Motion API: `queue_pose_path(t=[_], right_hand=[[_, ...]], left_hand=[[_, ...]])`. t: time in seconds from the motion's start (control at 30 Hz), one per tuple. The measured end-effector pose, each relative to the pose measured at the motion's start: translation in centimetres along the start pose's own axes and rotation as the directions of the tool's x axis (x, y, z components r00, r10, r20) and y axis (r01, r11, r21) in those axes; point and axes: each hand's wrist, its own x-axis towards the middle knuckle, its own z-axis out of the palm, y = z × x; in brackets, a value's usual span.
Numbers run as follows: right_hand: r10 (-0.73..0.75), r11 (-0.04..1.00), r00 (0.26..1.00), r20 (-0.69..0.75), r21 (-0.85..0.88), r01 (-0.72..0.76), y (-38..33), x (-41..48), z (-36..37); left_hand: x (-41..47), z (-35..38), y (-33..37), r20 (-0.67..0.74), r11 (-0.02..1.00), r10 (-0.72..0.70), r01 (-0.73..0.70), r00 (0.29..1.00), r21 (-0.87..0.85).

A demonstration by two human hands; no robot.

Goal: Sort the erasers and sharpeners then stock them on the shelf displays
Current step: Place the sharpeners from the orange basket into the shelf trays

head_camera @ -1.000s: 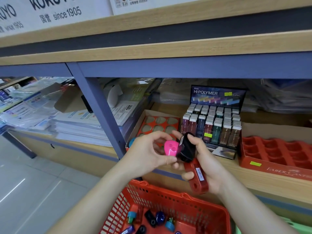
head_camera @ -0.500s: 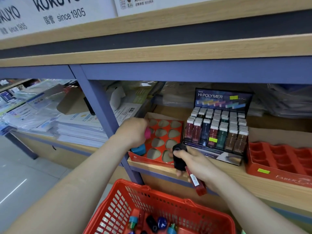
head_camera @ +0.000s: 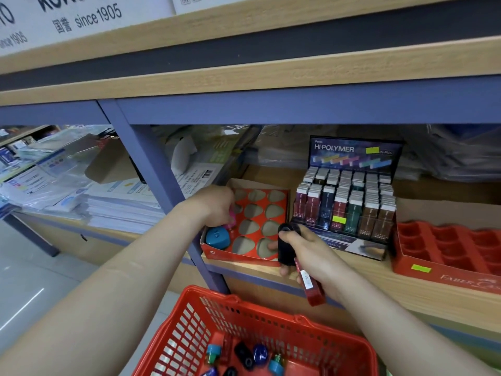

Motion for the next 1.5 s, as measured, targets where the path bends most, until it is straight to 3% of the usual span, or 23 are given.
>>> queue_pose_path(t=[0.1,0.2,0.3,0.37,0.43,0.5,0.57,0.63,0.7,0.77,0.83,0.9,0.97,1.0,1.1,1.27,1.37,1.5], right_hand=[[0.07,0.981,0.998,-0.008,0.182,-0.067,0.0,-0.3,-0.2],[0.094,0.898,0.995,0.018,0.43,-0.092,-0.4,-1.1,-0.3],[0.104,0.762,0.995,0.008,0.642,-0.085,-0.6,-1.7,0.0],[0.102,0.699,0.993,-0.055,0.714,-0.032,-0.7,-2.1,0.2],[0.103,0.723,0.986,-0.129,0.69,0.015,-0.7,-2.8,0.3],[0.092,0.754,0.976,-0.197,0.654,0.061,-0.7,-3.4,0.2],[0.065,0.714,0.972,-0.228,0.691,0.114,-1.1,-4.4,-0.2],[0.023,0.692,0.966,-0.259,0.701,0.171,-1.6,-5.6,-1.3],[-0.066,0.794,0.957,-0.282,0.566,0.221,-2.1,-7.2,-3.0],[-0.184,0.939,0.932,-0.314,0.224,0.261,-2.2,-9.1,-5.6],[-0.332,0.928,0.891,-0.31,-0.278,0.248,-1.6,-10.8,-9.0],[-0.41,0.705,0.864,-0.291,-0.703,0.098,-0.3,-11.7,-12.9],[-0.444,0.462,0.855,-0.267,-0.886,-0.037,1.4,-12.2,-16.5],[-0.436,0.398,0.865,-0.248,-0.915,-0.062,2.0,-12.5,-17.7],[-0.396,0.36,0.893,-0.216,-0.931,-0.065,3.2,-13.2,-19.8],[-0.393,0.389,0.9,-0.19,-0.921,-0.024,3.6,-14.1,-21.0],[-0.405,0.454,0.905,-0.133,-0.888,0.073,3.8,-14.5,-21.8],[-0.455,0.597,0.875,-0.165,-0.785,0.163,3.5,-15.2,-22.6]], left_hand=[[-1.1,0.5,0.5,-0.181,1.0,-0.03,0.028,0.983,-0.014],[-4.2,0.3,3.4,-0.377,0.966,-0.051,-0.051,0.925,-0.255],[-8.7,0.2,7.5,-0.295,0.795,-0.011,-0.17,0.956,-0.582],[-10.9,0.6,9.7,-0.247,0.679,0.026,-0.198,0.969,-0.707],[-12.1,1.0,10.9,-0.224,0.576,0.005,-0.186,0.975,-0.796],[-12.7,0.7,11.7,-0.134,0.365,0.018,-0.131,0.991,-0.922],[-13.2,0.4,12.1,-0.096,0.185,0.09,-0.111,0.991,-0.976],[-13.6,0.2,12.6,-0.133,0.109,0.12,-0.146,0.984,-0.983],[-13.7,0.1,13.1,-0.178,0.08,0.077,-0.184,0.981,-0.98],[-13.4,-0.1,13.6,-0.197,0.096,0.018,-0.198,0.98,-0.976],[-13.0,-0.5,14.3,-0.211,0.135,-0.025,-0.206,0.977,-0.969],[-12.2,-1.3,15.6,-0.258,0.191,-0.058,-0.243,0.964,-0.951],[-11.2,-2.3,17.0,-0.31,0.235,-0.051,-0.291,0.949,-0.928],[-10.6,-2.7,17.8,-0.323,0.266,-0.033,-0.303,0.946,-0.915],[-8.4,-4.1,20.5,-0.32,0.35,0.032,-0.311,0.947,-0.884],[-4.7,-5.7,24.7,-0.458,0.782,0.129,-0.375,0.879,-0.499],[-2.6,-5.1,26.1,-0.47,0.841,0.219,-0.409,0.855,-0.354],[-0.9,-3.9,26.9,-0.472,0.866,0.281,-0.433,0.835,-0.249]])
